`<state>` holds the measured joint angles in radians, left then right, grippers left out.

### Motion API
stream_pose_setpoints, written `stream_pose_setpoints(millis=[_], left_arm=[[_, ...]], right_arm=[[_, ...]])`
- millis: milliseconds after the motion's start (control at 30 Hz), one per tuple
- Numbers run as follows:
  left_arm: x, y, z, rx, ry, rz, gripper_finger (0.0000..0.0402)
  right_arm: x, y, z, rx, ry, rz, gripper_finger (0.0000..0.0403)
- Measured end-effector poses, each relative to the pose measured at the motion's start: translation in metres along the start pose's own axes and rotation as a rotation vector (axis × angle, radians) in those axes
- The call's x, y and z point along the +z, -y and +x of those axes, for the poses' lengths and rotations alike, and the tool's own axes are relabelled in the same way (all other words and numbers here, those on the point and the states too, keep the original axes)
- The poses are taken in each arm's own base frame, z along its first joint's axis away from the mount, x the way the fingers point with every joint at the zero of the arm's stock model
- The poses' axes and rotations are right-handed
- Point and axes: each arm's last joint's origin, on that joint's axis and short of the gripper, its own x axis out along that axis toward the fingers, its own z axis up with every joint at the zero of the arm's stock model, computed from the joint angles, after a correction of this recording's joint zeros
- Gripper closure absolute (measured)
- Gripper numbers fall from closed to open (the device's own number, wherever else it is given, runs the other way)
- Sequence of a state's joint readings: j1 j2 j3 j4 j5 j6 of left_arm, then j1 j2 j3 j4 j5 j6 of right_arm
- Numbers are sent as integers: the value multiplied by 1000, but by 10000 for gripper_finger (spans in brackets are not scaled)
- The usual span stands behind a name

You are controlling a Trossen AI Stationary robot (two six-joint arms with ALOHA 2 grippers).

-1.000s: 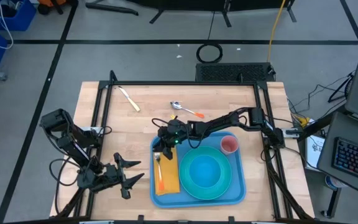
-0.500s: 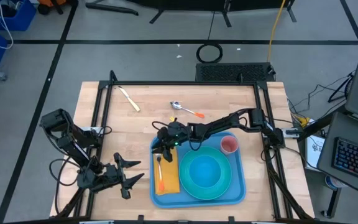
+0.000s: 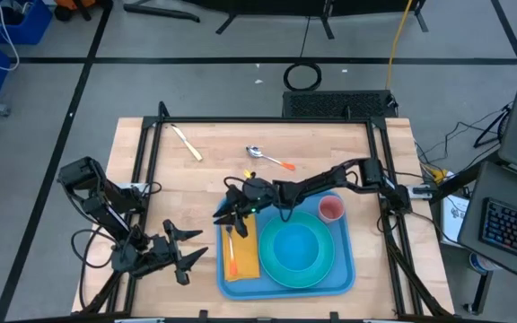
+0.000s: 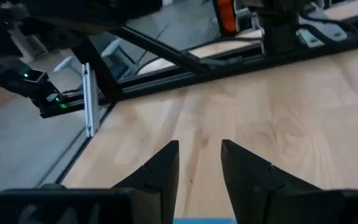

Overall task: Set up tray
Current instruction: Put the orange spoon on the yellow napkin to the right of the orange fork

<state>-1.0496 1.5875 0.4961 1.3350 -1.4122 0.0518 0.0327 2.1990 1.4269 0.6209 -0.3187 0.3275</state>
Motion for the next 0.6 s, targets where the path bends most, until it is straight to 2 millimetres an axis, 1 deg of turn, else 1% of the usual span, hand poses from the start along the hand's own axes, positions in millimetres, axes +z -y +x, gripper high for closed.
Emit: stream_pose_setpoints(millis=[133, 233, 367, 467, 600], left_arm=[[0, 0, 0, 4, -1, 5, 151], [-1, 0, 0, 4, -2, 12, 151], [-2, 0, 0, 3, -6, 26, 151], [-3, 0, 0, 4, -7, 29, 151], [-3, 0, 0, 4, -7, 28, 151]], right_arm=[[1, -7, 1, 39, 17, -12, 291], [6, -13, -1, 78, 14, -13, 293], [21, -25, -8, 90, 24, -30, 296], [33, -36, -16, 89, 10, -80, 298], [51, -47, -30, 35, -11, -138, 298]])
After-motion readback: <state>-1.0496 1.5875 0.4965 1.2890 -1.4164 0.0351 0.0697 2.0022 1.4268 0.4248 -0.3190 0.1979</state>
